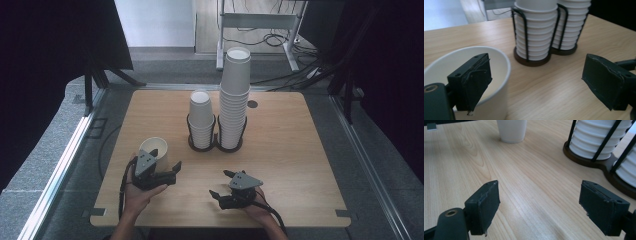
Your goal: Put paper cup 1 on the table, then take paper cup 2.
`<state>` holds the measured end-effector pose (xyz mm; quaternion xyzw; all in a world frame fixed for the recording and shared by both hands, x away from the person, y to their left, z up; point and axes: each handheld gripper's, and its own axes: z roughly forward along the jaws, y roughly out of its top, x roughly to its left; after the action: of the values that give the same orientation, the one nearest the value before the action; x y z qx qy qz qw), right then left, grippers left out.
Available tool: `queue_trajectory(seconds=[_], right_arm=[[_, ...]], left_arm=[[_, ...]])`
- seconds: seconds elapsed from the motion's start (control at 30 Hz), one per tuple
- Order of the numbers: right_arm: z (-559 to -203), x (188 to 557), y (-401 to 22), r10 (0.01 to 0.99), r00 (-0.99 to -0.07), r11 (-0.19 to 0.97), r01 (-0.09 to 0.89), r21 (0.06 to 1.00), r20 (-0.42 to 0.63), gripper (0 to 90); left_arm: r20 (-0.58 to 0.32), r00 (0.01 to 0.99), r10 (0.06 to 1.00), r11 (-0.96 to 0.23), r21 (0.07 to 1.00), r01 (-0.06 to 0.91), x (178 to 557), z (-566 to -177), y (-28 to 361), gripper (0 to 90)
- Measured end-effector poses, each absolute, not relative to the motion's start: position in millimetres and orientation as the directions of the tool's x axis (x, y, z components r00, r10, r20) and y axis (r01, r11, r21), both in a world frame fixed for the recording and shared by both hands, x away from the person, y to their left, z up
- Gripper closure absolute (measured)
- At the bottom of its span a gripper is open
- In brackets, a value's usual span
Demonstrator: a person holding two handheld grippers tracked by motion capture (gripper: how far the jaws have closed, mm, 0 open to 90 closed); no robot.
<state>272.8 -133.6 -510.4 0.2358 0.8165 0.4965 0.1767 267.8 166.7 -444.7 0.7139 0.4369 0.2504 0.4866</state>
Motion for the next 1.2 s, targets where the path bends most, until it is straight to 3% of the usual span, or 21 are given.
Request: queue_trajectory(seconds=[0.6, 1.2], right_arm=[[-492.6, 282.3, -150.1, 0.618, -0.786, 0.298, 0.212, 0.931, -0.019, 17.6], [-462.3, 316.8, -179.2, 0.711, -0.704, 0.209, 0.213, 0.954, 0.001, 17.3]], left_arm=[[-0.102, 0.594, 0.798, -0.191, 0.892, 0.409, 268.4, -458.9, 136.3, 13.0], [-0.123, 0.644, 0.755, -0.234, 0.867, 0.439, 267.8, -468.8, 117.8, 14.2]])
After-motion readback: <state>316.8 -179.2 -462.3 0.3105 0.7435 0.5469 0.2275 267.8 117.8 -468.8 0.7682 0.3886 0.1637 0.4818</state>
